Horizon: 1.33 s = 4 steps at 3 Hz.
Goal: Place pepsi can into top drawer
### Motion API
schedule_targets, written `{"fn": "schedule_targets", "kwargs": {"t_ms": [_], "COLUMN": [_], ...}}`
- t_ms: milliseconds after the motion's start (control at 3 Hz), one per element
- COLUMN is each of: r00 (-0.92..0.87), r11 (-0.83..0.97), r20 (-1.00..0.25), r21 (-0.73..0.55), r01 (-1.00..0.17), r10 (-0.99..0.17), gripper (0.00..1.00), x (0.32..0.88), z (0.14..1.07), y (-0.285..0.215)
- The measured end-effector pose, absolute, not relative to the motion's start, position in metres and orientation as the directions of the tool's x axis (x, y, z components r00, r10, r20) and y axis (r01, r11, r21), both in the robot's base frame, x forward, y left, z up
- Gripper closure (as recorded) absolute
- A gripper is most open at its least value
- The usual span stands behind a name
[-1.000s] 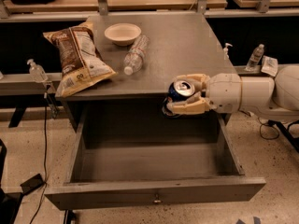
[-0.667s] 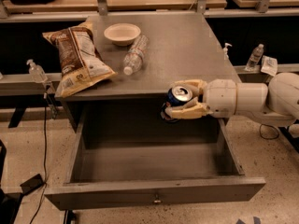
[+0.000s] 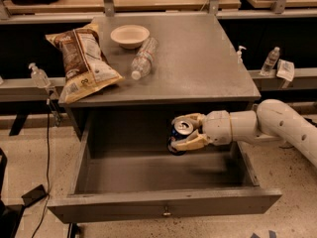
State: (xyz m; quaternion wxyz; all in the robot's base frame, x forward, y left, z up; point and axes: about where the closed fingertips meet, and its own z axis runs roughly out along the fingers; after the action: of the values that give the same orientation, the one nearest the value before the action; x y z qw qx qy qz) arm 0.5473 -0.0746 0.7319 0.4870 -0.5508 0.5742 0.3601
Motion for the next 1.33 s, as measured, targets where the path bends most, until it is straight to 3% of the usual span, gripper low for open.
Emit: {"fn": "schedule_targets", "kwargs": {"t_ms": [667, 1333], "r00": [0.124, 0.160], "r11": [0.113, 0.076], "r20": [-0.932, -0.838], "r21": [-0.172, -0.232], "r01": [-0.979, -0.970], "r10": [-0.339, -0.522], "gripper": [1.00, 0.97], "x": [0.545, 0.537], "z": [0.713, 0.660], "y": [-0.074, -0.093]}}
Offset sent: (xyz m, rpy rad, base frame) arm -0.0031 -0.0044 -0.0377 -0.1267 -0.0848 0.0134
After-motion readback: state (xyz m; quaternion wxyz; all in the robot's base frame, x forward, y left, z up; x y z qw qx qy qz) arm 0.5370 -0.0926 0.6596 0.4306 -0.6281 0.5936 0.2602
